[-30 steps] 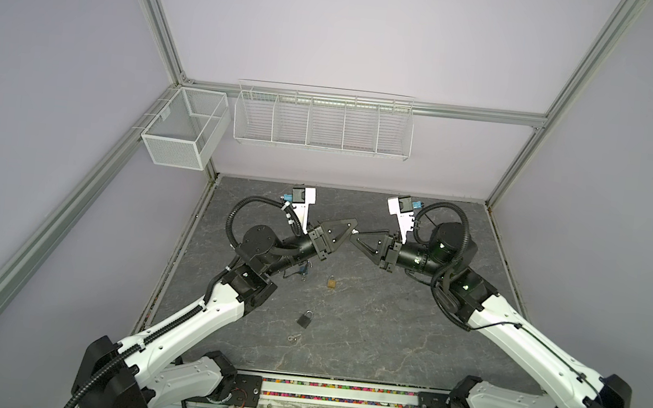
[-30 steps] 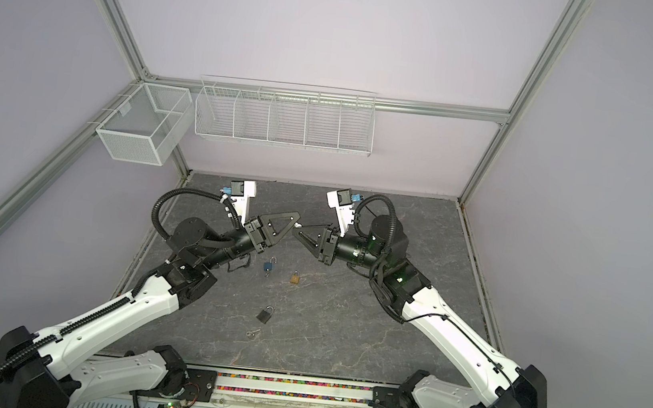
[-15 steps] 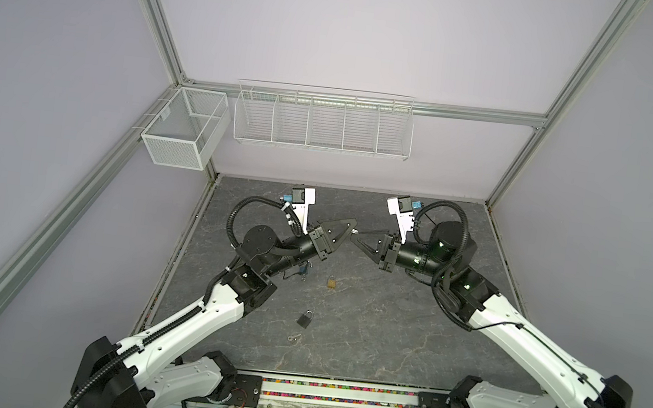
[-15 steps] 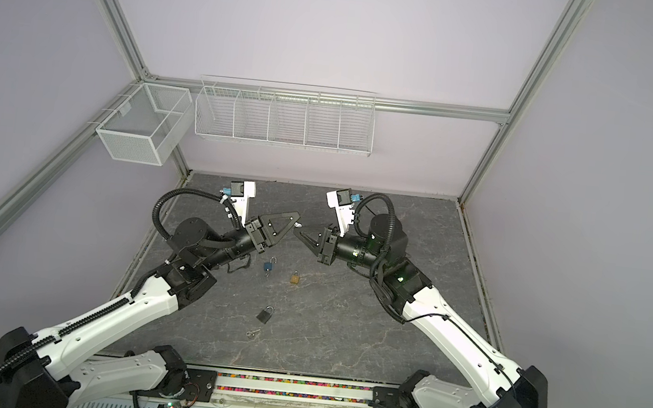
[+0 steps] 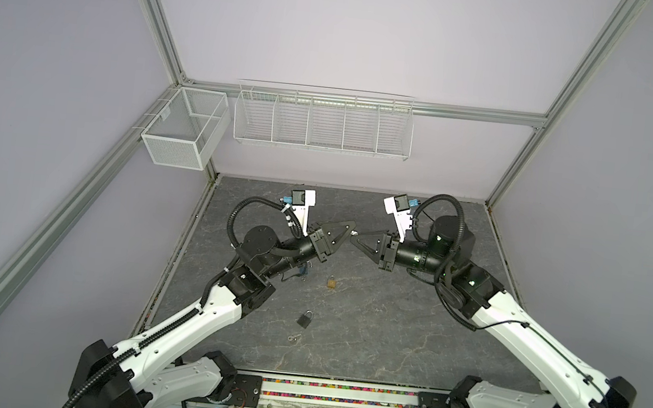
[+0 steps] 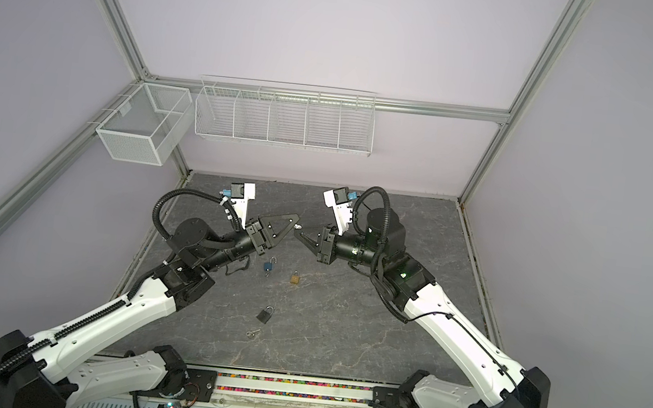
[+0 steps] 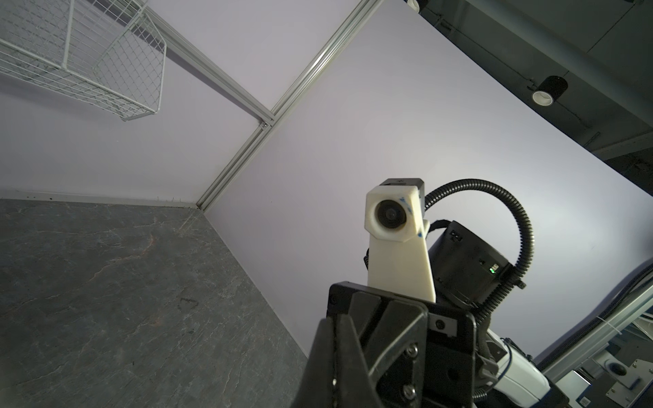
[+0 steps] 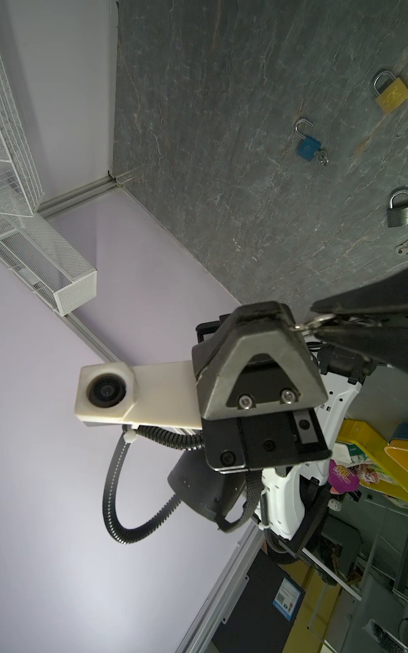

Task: Unlock with the key
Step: 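Lower the left gripper onto the gold padlock while the right gripper holds the key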

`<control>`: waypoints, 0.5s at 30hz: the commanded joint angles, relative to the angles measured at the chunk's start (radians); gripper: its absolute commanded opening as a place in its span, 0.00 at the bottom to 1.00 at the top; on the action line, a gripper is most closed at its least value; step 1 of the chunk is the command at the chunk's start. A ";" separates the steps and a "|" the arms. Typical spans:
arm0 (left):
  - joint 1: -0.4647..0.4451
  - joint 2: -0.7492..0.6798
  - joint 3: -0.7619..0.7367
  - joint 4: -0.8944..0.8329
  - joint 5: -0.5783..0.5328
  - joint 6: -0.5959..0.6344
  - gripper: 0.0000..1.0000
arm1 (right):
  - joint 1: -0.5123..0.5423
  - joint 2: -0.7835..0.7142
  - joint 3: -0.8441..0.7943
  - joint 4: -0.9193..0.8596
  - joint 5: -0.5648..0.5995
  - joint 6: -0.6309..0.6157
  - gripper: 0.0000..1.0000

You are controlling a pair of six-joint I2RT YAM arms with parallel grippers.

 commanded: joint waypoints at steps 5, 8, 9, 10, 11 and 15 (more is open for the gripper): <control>0.006 -0.057 0.022 -0.086 -0.057 0.059 0.46 | -0.007 -0.009 0.012 -0.190 0.074 -0.075 0.06; 0.012 -0.091 0.039 -0.257 -0.143 0.098 0.54 | -0.016 -0.020 -0.026 -0.226 0.099 -0.083 0.06; 0.014 -0.098 0.054 -0.350 -0.187 0.121 0.54 | -0.017 -0.024 -0.039 -0.229 0.104 -0.081 0.06; 0.014 -0.101 0.060 -0.420 -0.220 0.144 0.54 | -0.016 -0.025 -0.052 -0.235 0.105 -0.081 0.06; 0.014 -0.101 0.064 -0.487 -0.254 0.163 0.55 | -0.016 -0.026 -0.066 -0.241 0.105 -0.084 0.07; 0.014 -0.074 0.082 -0.716 -0.348 0.202 0.57 | -0.016 -0.031 -0.124 -0.278 0.134 -0.087 0.06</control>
